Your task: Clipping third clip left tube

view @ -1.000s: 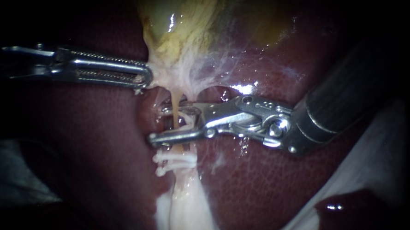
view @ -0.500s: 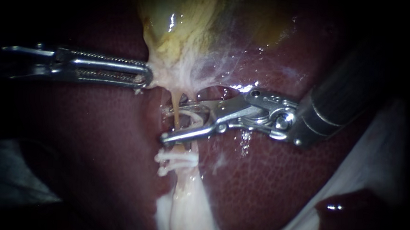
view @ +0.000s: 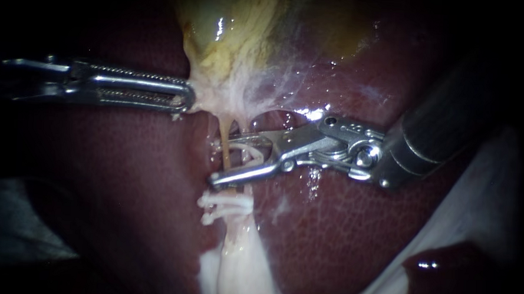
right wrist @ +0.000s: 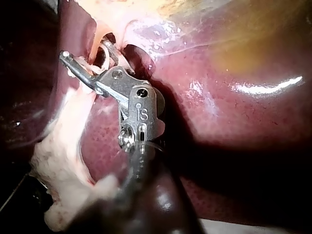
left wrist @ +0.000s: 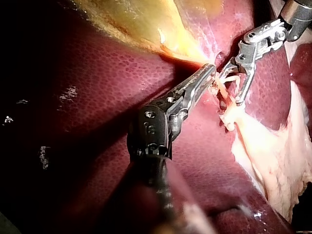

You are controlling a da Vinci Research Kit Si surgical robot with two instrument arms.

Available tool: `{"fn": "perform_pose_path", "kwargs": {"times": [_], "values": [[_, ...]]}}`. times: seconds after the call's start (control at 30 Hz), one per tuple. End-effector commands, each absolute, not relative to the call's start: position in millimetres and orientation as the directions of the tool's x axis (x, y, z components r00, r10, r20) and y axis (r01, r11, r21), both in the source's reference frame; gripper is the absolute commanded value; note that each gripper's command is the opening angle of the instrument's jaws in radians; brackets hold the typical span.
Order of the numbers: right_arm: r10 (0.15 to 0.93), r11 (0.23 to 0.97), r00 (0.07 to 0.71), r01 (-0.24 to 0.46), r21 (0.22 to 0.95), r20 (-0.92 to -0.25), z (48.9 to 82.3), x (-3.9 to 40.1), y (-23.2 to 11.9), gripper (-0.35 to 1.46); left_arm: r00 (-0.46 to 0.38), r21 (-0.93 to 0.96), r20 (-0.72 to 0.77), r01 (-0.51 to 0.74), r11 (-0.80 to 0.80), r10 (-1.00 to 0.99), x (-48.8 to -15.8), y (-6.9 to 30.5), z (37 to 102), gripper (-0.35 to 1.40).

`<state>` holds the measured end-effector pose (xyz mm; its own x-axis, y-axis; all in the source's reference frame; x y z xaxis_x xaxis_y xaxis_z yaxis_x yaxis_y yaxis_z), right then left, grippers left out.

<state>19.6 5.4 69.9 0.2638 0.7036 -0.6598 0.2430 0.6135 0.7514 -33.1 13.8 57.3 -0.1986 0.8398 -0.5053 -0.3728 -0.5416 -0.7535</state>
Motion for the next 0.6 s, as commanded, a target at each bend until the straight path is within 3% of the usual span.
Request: {"fn": "perform_pose_path", "kwargs": {"times": [0.03, 0.6], "values": [[0.709, 0.609, 0.256, 0.248, 0.754, -0.657, 69.9, 19.6, 5.4, 0.48, -0.198, -0.753, -0.505, -0.373, -0.542, 0.840, -33.1, 13.8, 57.3, -0.35], [0.778, 0.520, 0.158, 0.382, 0.764, -0.609, 69.2, 20.7, 5.3, 0.45, -0.199, -0.753, -0.506, -0.373, -0.542, 0.840, -33.1, 13.8, 57.4, -0.35]]}}
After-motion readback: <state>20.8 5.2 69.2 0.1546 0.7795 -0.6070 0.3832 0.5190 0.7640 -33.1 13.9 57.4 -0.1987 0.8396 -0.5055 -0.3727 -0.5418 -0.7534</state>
